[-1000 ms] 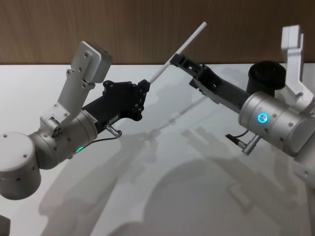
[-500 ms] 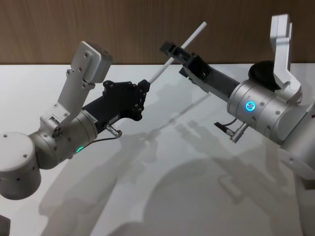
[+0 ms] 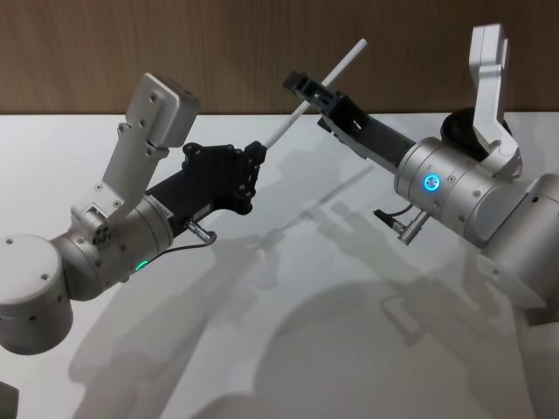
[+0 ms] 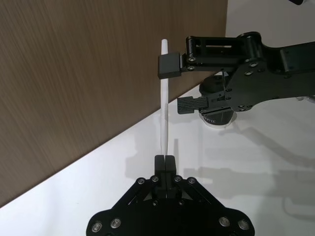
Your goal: Pick up the straw with one hand, pass it to the other hand, and insert it into the cup.
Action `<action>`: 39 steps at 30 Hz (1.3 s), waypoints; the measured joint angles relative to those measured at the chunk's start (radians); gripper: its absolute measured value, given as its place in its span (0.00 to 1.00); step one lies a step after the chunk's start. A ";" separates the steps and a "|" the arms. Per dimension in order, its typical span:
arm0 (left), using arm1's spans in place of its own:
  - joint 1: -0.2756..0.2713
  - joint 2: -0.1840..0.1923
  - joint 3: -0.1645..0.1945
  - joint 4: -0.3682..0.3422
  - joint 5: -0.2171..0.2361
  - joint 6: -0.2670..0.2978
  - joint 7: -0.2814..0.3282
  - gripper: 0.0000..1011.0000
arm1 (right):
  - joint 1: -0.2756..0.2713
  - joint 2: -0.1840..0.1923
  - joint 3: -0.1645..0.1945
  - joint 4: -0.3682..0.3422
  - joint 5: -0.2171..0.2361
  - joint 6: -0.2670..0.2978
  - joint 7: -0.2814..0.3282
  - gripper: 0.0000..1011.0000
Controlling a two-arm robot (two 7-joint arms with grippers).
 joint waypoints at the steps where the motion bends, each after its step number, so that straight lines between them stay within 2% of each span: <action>1: 0.000 0.000 0.000 0.000 0.000 0.000 0.000 0.00 | 0.003 0.004 -0.001 0.008 -0.003 -0.006 0.003 0.99; 15: 0.000 0.000 0.000 0.000 0.000 0.000 0.000 0.01 | 0.032 0.035 -0.019 0.081 -0.035 -0.064 0.047 0.99; 27: 0.000 0.000 0.000 0.000 0.000 0.000 0.000 0.00 | 0.057 0.045 -0.029 0.123 -0.040 -0.092 0.070 0.99; 34: 0.000 0.000 0.000 0.000 0.000 0.000 0.000 0.01 | 0.063 0.047 -0.032 0.133 -0.040 -0.098 0.074 0.85; 35: 0.000 0.000 0.000 0.000 0.000 0.000 0.000 0.00 | 0.065 0.048 -0.032 0.135 -0.041 -0.100 0.075 0.79; 39: 0.000 0.000 0.000 0.000 0.000 0.000 0.000 0.01 | 0.067 0.049 -0.033 0.139 -0.041 -0.102 0.077 0.68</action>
